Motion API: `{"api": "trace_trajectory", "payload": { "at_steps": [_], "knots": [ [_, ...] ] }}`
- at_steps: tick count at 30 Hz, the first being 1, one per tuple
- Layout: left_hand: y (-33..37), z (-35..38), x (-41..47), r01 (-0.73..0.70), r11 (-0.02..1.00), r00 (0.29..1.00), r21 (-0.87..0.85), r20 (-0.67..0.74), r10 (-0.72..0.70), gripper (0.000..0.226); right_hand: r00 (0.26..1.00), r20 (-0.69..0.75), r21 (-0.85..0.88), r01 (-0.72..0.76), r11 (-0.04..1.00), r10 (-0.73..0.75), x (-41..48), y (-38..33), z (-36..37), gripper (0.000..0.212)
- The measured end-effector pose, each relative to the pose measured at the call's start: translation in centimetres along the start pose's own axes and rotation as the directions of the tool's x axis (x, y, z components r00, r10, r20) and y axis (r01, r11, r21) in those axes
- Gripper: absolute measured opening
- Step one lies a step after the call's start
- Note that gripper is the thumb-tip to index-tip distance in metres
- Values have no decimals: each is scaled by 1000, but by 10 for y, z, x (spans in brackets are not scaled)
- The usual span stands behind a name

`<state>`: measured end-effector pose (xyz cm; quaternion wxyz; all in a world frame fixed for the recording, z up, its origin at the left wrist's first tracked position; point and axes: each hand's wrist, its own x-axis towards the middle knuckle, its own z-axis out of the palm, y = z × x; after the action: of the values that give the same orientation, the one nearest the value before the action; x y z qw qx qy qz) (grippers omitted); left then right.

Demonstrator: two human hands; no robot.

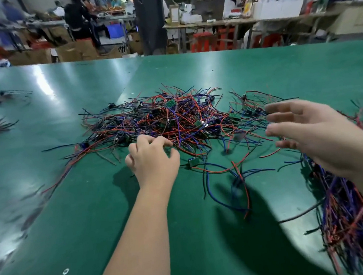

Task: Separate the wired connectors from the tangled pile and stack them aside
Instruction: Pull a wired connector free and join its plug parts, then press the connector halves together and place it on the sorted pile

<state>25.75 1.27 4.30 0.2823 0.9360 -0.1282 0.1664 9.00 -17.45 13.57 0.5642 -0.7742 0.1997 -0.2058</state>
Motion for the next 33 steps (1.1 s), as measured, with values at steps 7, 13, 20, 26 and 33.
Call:
{"api": "trace_trajectory", "payload": {
  "at_steps": [7, 13, 20, 26, 33],
  "knots": [
    [16, 6, -10, -157, 985, 971, 69, 192, 142, 49, 990, 63, -55, 131, 990, -128, -47, 4, 1, 25],
    [12, 8, -8, -183, 952, 950, -247, 204, 236, 21, 978, 146, -90, 163, 983, -149, -66, 1, 3, 30],
    [34, -9, -13, 56, 488, 950, -871, 196, 241, 16, 980, 192, -147, 78, 986, -49, -66, 5, 8, 18],
    [41, -23, -16, 301, 148, 924, -942, 327, 201, 23, 977, 207, -328, 120, 937, -53, -56, -9, 10, 10],
    [42, -36, -15, 462, 6, 859, -887, 450, 244, 28, 956, 12, -486, 263, 834, -294, -26, -36, 9, 15]
  ]
}}
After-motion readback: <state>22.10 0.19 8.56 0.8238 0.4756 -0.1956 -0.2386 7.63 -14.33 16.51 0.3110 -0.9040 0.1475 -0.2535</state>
